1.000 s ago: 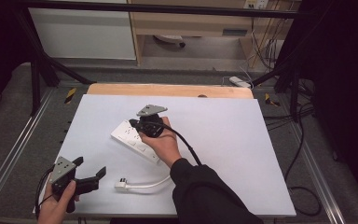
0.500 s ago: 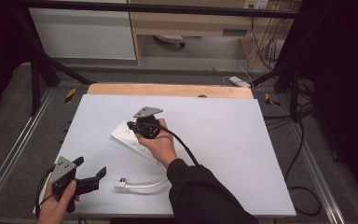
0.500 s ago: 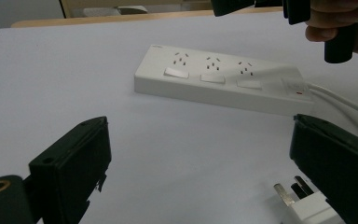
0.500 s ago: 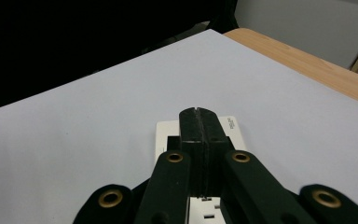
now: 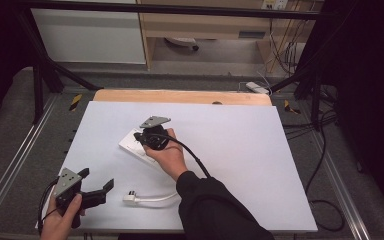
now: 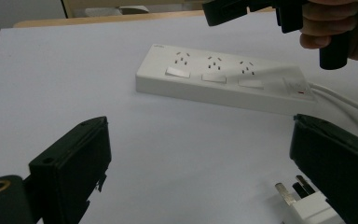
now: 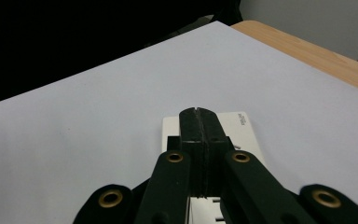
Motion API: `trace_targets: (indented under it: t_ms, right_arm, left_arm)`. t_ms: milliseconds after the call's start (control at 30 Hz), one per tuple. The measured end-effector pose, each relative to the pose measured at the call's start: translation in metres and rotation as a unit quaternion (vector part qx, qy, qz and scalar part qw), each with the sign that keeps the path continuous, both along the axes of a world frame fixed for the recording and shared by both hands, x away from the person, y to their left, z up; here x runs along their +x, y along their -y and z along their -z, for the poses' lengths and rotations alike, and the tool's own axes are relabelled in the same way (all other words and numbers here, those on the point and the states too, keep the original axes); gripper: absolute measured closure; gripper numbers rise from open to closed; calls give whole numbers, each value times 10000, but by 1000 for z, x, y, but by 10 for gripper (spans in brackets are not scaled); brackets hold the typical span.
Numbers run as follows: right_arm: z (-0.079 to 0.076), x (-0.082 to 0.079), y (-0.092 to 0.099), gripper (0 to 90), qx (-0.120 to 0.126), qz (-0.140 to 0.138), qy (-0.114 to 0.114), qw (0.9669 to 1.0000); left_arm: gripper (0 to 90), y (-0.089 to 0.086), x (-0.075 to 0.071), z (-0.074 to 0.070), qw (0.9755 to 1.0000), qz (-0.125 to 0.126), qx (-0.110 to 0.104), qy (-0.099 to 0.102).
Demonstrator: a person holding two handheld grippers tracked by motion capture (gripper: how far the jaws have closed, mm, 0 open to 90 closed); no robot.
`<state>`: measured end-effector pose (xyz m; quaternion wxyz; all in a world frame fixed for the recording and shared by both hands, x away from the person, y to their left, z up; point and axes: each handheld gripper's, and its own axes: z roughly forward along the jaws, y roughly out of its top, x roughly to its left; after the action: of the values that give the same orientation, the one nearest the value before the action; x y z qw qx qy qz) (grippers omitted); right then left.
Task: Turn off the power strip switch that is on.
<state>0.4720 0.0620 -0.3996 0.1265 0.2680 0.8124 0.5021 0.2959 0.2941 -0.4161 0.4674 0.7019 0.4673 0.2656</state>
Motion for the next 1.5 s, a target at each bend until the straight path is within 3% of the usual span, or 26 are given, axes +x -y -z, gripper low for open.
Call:
trace_targets:
  t_ms: [567, 1500]
  right_arm:
    - [9, -2, -12, 900, -80, -96, -91, 9999]
    - [20, 3, -18, 900, -156, -15, -256, 9995]
  left_arm:
    - [51, 0, 0, 0, 10000, 15, 35, -9]
    - [51, 1, 0, 1, 10000, 28, 56, -31]
